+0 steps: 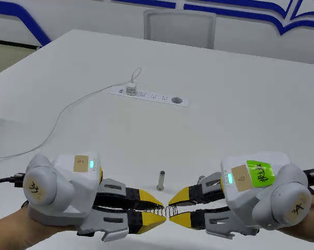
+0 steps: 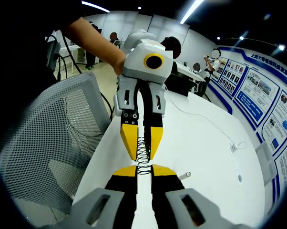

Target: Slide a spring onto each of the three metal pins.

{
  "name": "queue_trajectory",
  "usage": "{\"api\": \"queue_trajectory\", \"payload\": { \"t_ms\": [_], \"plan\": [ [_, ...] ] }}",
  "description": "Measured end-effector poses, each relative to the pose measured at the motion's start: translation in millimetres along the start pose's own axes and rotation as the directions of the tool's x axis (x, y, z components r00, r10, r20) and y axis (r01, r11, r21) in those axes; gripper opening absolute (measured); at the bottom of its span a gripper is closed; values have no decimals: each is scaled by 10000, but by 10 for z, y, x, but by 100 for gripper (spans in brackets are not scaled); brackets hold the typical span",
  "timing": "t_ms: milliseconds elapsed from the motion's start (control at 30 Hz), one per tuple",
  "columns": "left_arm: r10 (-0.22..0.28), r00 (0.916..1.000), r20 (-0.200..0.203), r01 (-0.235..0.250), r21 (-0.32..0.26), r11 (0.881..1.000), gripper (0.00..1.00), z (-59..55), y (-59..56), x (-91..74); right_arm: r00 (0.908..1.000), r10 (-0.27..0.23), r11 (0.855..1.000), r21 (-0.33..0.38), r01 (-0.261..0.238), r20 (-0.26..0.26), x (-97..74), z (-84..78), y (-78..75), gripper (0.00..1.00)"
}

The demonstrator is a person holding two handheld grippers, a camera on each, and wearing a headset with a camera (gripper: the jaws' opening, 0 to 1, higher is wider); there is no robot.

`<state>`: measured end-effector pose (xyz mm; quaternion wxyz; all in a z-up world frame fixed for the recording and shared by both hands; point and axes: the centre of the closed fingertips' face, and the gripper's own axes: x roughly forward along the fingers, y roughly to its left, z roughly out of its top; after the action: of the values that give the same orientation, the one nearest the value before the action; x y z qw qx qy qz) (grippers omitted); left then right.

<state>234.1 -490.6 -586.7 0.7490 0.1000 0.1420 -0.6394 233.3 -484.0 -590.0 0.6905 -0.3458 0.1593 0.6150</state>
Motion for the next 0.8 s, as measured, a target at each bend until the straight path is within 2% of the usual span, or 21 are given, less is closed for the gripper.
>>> {"api": "queue_trajectory", "payload": {
  "t_ms": [100,167,267,333,433,533,667,800],
  "plan": [
    [67,9999,-91,-63,455,9989,10,10,9,11,10000,-14,10000,70,14,9,-7,-1,-8,10],
    [-33,10000,-87,37,435,9990,10,17,-7,13,9999,117,9997,194,-118,51,-21,0,0,11],
    [-30,10000,-30,32,622,9981,10,41,-1,9,9999,45,9998,195,-48,163,-44,15,-10,11],
    [-51,10000,-74,57,838,9965,10,51,-4,8,9993,92,9986,526,-111,360,-56,38,-16,12],
    [-20,10000,62,14,859,9963,10,97,15,-2,9993,188,9968,772,-213,330,-51,22,-10,21],
    [-155,9996,215,136,886,9960,10,149,2,-18,9998,128,9976,685,-139,161,-37,-22,-15,18],
    [-312,9995,80,302,1064,9939,10,134,-32,-21,9986,107,9944,1042,-161,523,-54,36,-30,11],
    [-402,9992,86,389,1201,9920,10,124,-62,-31,9973,341,9897,1364,-427,645,-69,62,8,11]
  ]
}}
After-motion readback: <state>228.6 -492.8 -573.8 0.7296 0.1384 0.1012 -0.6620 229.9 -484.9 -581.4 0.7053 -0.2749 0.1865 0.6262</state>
